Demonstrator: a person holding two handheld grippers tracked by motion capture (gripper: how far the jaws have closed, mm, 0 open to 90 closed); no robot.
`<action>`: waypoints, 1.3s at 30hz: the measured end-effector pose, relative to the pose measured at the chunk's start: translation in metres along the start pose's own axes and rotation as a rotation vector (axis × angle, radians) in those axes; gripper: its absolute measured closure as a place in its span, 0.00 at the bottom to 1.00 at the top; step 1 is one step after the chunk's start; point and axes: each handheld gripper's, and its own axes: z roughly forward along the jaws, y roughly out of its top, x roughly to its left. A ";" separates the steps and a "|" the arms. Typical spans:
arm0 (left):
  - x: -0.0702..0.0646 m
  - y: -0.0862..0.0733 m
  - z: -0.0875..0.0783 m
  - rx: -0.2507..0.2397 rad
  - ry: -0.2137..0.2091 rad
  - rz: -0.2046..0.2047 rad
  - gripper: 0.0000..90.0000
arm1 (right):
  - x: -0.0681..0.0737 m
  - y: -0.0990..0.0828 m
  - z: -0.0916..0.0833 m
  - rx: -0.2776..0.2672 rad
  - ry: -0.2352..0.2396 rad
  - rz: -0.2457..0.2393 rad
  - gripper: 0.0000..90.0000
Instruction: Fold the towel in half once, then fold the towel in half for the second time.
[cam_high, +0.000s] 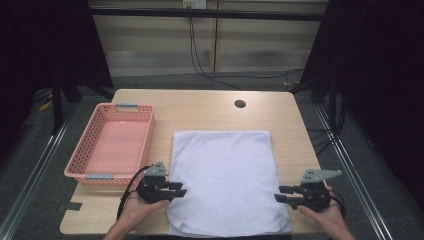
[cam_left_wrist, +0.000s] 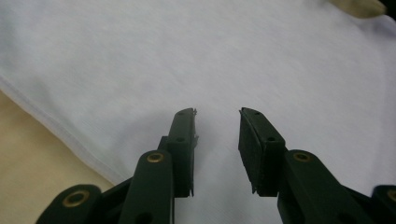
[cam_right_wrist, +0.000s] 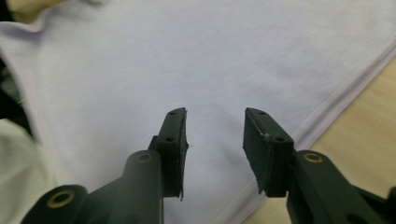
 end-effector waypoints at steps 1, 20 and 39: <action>0.003 0.003 0.003 -0.009 0.013 -0.006 0.74 | -0.004 0.004 0.005 0.006 -0.006 -0.003 0.65; 0.007 -0.001 0.021 0.040 0.114 0.004 0.72 | -0.023 0.038 0.074 0.103 -0.153 -0.096 0.57; -0.054 -0.035 0.001 0.095 -0.023 0.025 0.74 | 0.014 -0.010 0.022 0.166 -0.068 -0.084 0.64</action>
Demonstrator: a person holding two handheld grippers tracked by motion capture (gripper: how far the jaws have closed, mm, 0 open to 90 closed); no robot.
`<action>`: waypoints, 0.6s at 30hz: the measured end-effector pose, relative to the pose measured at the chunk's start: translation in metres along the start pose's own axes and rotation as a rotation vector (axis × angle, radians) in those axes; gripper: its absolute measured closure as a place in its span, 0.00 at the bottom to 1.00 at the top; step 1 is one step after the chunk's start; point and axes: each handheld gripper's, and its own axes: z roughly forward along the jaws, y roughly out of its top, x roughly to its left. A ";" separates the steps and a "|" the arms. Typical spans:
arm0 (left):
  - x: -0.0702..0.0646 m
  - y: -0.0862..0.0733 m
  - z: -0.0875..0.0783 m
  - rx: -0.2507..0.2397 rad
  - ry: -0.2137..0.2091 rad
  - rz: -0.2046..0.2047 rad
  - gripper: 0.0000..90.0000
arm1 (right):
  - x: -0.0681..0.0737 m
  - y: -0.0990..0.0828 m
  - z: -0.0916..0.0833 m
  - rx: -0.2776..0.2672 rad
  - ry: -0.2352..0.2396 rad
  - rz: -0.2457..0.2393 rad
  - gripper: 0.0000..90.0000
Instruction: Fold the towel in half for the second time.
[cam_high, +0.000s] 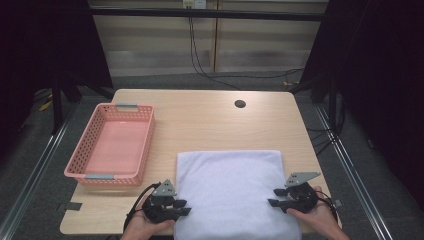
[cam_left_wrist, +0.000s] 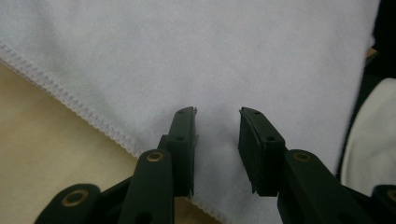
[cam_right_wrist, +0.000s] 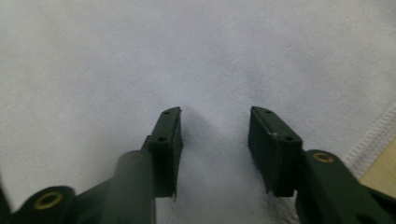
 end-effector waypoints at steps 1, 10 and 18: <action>-0.003 -0.002 -0.001 0.006 -0.005 0.014 0.74 | 0.003 -0.002 -0.002 0.007 0.008 -0.002 0.64; 0.016 0.019 -0.008 -0.046 0.005 0.003 0.68 | -0.015 0.010 -0.012 -0.057 -0.007 0.027 0.75; 0.071 0.068 0.008 -0.148 0.112 -0.033 0.67 | -0.091 0.053 0.004 -0.153 -0.133 0.107 0.58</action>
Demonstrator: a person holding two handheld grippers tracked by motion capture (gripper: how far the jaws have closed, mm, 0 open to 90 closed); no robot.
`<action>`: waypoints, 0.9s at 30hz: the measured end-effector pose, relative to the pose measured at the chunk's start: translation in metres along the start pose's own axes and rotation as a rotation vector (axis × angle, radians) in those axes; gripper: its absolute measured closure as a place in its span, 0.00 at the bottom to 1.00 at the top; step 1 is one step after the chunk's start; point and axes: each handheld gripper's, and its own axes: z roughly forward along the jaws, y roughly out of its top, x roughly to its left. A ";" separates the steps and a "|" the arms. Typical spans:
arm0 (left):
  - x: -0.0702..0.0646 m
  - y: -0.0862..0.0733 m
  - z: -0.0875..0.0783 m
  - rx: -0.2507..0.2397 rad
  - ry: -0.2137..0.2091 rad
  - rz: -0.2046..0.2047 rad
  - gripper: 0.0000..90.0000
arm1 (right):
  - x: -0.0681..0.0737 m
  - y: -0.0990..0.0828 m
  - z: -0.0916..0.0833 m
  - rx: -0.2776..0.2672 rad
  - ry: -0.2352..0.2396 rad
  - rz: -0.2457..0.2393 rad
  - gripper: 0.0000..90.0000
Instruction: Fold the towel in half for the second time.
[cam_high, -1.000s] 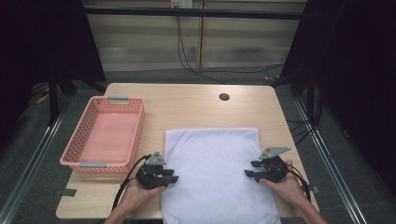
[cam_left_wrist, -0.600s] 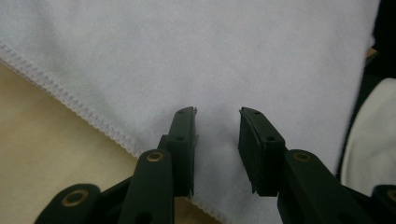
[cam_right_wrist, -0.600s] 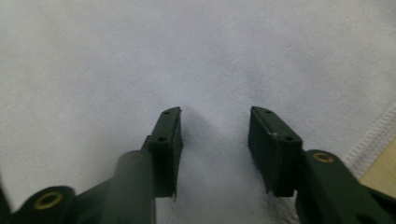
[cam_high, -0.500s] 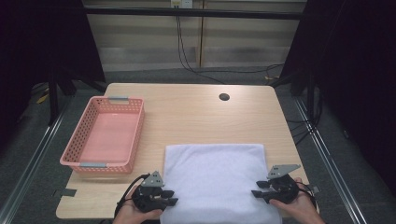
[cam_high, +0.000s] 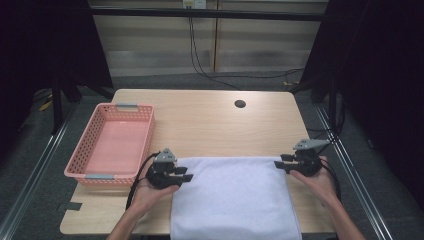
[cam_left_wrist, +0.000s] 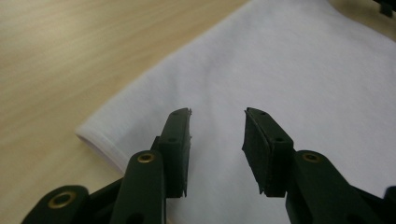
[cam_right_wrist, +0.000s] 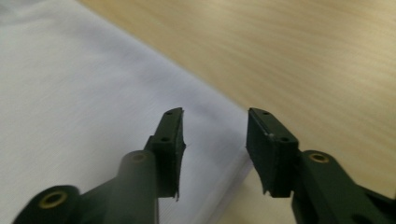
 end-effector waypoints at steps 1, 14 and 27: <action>0.006 0.003 0.003 0.001 0.007 -0.010 0.67 | -0.005 0.002 0.006 0.006 -0.001 0.008 0.54; 0.031 -0.001 0.017 0.020 0.106 -0.090 0.43 | -0.020 -0.007 0.033 0.072 0.054 0.044 0.75; 0.033 -0.003 0.024 0.025 0.138 -0.050 0.39 | -0.024 -0.009 0.031 0.066 0.081 0.066 0.94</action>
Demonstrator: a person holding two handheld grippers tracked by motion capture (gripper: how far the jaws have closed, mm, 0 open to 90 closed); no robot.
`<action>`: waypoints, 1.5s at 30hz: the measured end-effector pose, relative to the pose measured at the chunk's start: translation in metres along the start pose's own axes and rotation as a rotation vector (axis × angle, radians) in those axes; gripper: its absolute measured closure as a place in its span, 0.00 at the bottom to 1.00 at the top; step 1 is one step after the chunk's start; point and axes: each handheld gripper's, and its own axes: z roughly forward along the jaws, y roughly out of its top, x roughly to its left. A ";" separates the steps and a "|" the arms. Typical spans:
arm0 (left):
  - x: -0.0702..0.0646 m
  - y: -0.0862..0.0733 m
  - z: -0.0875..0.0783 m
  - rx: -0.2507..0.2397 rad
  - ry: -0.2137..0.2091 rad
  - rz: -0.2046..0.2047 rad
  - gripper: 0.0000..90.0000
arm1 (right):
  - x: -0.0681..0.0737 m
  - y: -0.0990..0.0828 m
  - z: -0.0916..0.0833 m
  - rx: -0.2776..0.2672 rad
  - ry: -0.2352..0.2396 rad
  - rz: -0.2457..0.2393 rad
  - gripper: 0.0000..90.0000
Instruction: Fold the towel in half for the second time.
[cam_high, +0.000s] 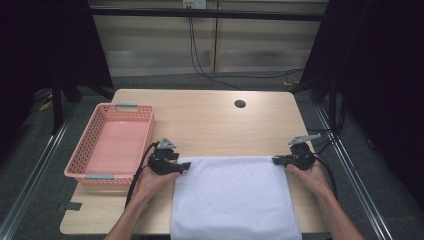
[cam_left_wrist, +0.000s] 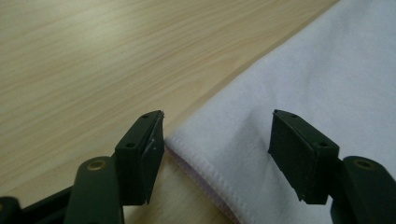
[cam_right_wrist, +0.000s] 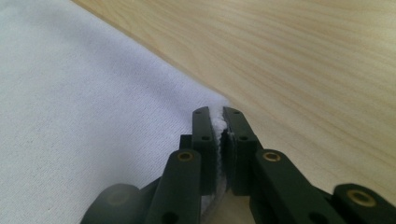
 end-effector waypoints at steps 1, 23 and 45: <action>0.002 -0.001 0.001 0.007 0.006 -0.007 0.39 | 0.000 0.000 0.000 -0.003 0.000 -0.001 0.94; -0.001 0.008 -0.023 -0.115 -0.156 -0.034 0.93 | 0.000 0.003 -0.031 -0.153 0.098 0.064 0.95; 0.024 0.090 -0.044 -0.184 -0.106 -0.004 0.93 | -0.021 0.063 -0.058 -0.278 0.053 0.045 0.95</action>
